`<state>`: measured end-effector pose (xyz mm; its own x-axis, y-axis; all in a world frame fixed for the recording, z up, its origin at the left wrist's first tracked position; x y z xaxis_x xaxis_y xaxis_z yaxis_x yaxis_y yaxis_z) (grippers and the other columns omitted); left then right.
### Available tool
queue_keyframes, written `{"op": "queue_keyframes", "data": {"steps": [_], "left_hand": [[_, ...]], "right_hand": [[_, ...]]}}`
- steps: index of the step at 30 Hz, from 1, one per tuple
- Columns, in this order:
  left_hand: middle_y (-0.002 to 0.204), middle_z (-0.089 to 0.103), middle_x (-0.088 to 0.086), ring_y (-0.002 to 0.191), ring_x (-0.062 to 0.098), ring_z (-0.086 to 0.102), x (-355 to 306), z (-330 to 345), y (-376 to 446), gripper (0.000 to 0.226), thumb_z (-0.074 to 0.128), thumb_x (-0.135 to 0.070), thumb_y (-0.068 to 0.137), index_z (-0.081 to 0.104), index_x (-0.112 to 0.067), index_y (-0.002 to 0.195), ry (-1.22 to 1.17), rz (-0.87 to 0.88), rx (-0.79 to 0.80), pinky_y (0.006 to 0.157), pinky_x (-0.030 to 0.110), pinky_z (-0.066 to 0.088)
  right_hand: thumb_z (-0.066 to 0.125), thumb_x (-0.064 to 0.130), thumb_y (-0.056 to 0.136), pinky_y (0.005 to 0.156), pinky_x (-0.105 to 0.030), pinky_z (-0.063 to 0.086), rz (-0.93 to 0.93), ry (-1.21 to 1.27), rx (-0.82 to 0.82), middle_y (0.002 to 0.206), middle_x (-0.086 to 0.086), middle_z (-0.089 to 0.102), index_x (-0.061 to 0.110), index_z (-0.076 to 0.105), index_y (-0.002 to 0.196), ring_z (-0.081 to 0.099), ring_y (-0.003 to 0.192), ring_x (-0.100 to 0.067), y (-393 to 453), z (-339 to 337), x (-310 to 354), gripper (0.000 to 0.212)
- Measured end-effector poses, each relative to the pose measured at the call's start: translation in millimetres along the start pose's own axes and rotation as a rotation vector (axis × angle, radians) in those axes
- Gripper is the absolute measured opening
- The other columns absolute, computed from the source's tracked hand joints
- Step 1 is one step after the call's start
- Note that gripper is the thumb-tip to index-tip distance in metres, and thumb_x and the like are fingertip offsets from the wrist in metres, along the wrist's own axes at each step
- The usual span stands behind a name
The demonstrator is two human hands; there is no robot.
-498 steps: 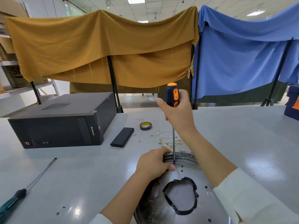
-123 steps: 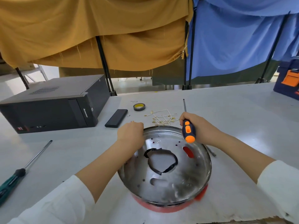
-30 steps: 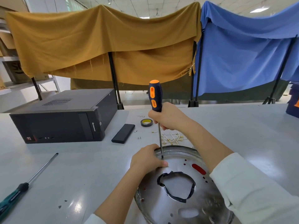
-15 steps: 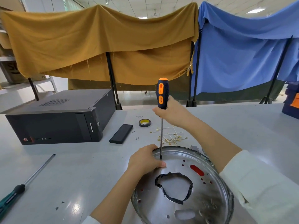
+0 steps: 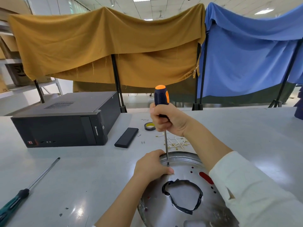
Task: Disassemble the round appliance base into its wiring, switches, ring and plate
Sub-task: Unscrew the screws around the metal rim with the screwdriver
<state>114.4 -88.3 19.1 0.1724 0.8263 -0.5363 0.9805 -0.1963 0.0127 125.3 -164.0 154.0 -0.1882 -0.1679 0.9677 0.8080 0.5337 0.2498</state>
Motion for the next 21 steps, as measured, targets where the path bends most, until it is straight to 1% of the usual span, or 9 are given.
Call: {"op": "queue_keyframes", "data": {"steps": [5, 7, 9, 11, 13, 15, 18, 19, 21], "left_hand": [[0.108, 0.06, -0.014, 0.097, 0.012, 0.056, -0.6, 0.6, -0.6, 0.057, 0.073, -0.05, 0.064, 0.052, -0.036, 0.116, 0.0, -0.006, -0.001, 0.067, 0.026, 0.036], [0.102, 0.061, -0.014, 0.092, 0.012, 0.056, 0.1, 0.8, -0.4, 0.053, 0.072, -0.051, 0.064, 0.053, -0.037, 0.111, 0.0, -0.01, -0.007, 0.063, 0.025, 0.035], [0.096, 0.06, -0.015, 0.088, 0.011, 0.056, 0.0, 0.8, -0.4, 0.05, 0.072, -0.051, 0.063, 0.054, -0.037, 0.107, 0.001, -0.011, -0.007, 0.06, 0.025, 0.035], [0.095, 0.06, -0.015, 0.087, 0.011, 0.056, -0.2, 0.8, -0.4, 0.049, 0.072, -0.051, 0.062, 0.054, -0.036, 0.106, 0.002, -0.01, -0.007, 0.06, 0.025, 0.035], [0.098, 0.061, -0.015, 0.088, 0.011, 0.057, 0.0, 0.9, -0.8, 0.05, 0.073, -0.051, 0.063, 0.054, -0.036, 0.107, 0.002, -0.008, -0.005, 0.061, 0.025, 0.036], [0.105, 0.06, -0.014, 0.094, 0.012, 0.056, -0.3, 0.8, -1.1, 0.054, 0.073, -0.051, 0.063, 0.054, -0.036, 0.112, 0.005, -0.003, -0.003, 0.067, 0.026, 0.037], [0.109, 0.06, -0.014, 0.098, 0.013, 0.056, -0.4, 0.3, -0.7, 0.058, 0.072, -0.053, 0.063, 0.053, -0.036, 0.115, 0.008, -0.009, -0.006, 0.069, 0.026, 0.037], [0.11, 0.06, -0.013, 0.099, 0.013, 0.056, -0.4, 0.1, -0.5, 0.058, 0.072, -0.053, 0.063, 0.052, -0.036, 0.115, 0.008, -0.009, -0.006, 0.07, 0.026, 0.037], [0.11, 0.061, -0.013, 0.099, 0.014, 0.057, -0.3, 0.5, -0.3, 0.058, 0.072, -0.052, 0.063, 0.053, -0.036, 0.116, 0.008, -0.009, -0.005, 0.07, 0.026, 0.038]], "right_hand": [[0.057, 0.026, 0.092, 0.058, -0.026, 0.047, -0.057, -0.327, -0.365, 0.07, -0.003, 0.049, 0.014, 0.044, 0.089, 0.047, 0.059, -0.014, -10.6, -4.9, 6.1, 0.018], [0.055, 0.027, 0.094, 0.048, -0.012, 0.043, -0.105, -0.421, -0.589, 0.079, -0.001, 0.048, 0.015, 0.04, 0.101, 0.049, 0.064, -0.013, -18.1, -9.6, 10.3, 0.02], [0.051, 0.023, 0.096, 0.039, -0.005, 0.036, -0.124, -0.383, -0.655, 0.081, 0.002, 0.044, 0.012, 0.037, 0.111, 0.049, 0.068, -0.011, -21.2, -10.7, 10.6, 0.023], [0.054, 0.022, 0.094, 0.038, -0.006, 0.034, -0.138, -0.373, -0.674, 0.078, 0.003, 0.042, 0.01, 0.039, 0.11, 0.046, 0.063, -0.006, -21.6, -7.7, 10.2, 0.025], [0.062, 0.019, 0.087, 0.04, -0.014, 0.036, -0.172, -0.328, -0.712, 0.068, 0.001, 0.041, 0.013, 0.044, 0.09, 0.043, 0.049, -0.006, -22.0, -7.1, 13.6, 0.019], [0.061, 0.007, 0.082, 0.041, -0.024, 0.029, -0.144, -0.17, -0.615, 0.054, 0.001, 0.036, 0.015, 0.04, 0.071, 0.032, 0.041, -0.012, -17.5, -11.6, 10.8, 0.025], [0.06, 0.004, 0.083, 0.044, -0.024, 0.02, -0.064, 0.007, -0.157, 0.044, 0.004, 0.028, 0.017, 0.039, 0.061, 0.021, 0.039, -0.013, -11.1, -2.7, 8.0, 0.033], [0.061, 0.007, 0.084, 0.044, -0.025, 0.024, -0.058, 0.002, -0.105, 0.045, 0.004, 0.03, 0.017, 0.042, 0.062, 0.023, 0.039, -0.013, -12.4, -1.6, 8.7, 0.031], [0.064, 0.016, 0.087, 0.051, -0.027, 0.038, -0.062, -0.134, -0.226, 0.053, 0.001, 0.042, 0.015, 0.046, 0.073, 0.036, 0.045, -0.013, -14.0, -6.3, 10.0, 0.023]]}}
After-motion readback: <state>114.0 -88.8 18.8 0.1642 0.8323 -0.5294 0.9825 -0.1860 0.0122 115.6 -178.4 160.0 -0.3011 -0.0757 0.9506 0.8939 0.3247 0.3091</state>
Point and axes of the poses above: each hand's wrist, its own y-axis towards the middle knuckle, its own z-axis out of the palm, x = y × z, the point moved 5 cm from there along y, towards the middle knuckle
